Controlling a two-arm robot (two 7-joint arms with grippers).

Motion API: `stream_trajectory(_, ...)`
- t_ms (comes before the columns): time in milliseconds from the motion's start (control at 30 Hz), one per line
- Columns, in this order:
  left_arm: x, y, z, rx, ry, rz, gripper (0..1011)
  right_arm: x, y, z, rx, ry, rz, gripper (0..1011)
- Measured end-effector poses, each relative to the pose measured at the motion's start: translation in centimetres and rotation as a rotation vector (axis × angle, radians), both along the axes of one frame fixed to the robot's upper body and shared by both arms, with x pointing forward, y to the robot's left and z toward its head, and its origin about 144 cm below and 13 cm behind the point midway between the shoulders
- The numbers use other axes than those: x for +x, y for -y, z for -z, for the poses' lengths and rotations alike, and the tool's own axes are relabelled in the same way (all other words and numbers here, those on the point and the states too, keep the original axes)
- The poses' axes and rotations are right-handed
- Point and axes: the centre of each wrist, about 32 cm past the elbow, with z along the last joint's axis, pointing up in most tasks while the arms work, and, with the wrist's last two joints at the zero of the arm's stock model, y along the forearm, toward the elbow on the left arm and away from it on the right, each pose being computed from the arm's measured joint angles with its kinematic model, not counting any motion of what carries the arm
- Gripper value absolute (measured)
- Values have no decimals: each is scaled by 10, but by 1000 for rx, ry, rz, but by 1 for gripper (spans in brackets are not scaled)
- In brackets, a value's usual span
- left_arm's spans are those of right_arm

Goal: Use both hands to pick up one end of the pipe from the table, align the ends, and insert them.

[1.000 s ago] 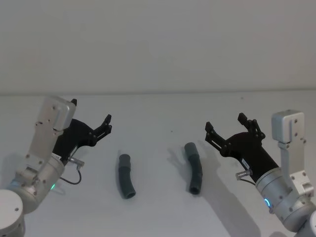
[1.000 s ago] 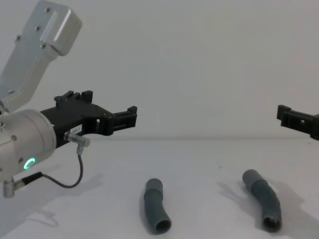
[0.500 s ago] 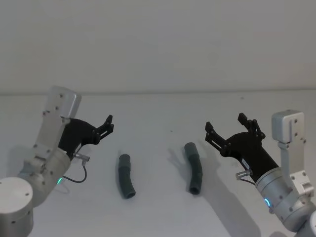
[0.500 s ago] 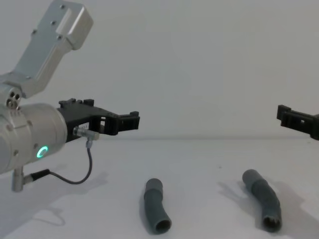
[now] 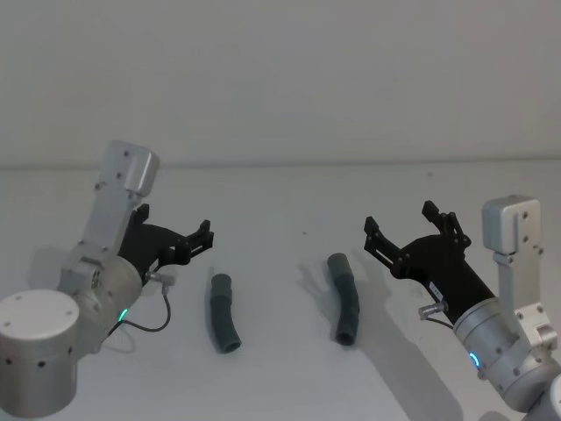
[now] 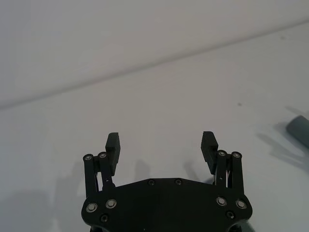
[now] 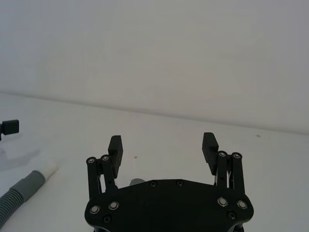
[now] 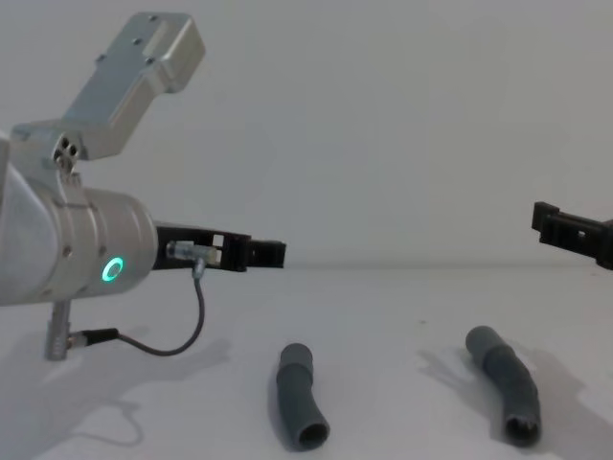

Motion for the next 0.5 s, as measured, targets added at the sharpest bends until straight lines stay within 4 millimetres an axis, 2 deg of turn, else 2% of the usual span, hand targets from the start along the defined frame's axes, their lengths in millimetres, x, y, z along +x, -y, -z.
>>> stream_trajectory(500, -4, 20, -31, 7, -222, 43, 1001, 0, 0, 0, 0, 0, 0, 1001)
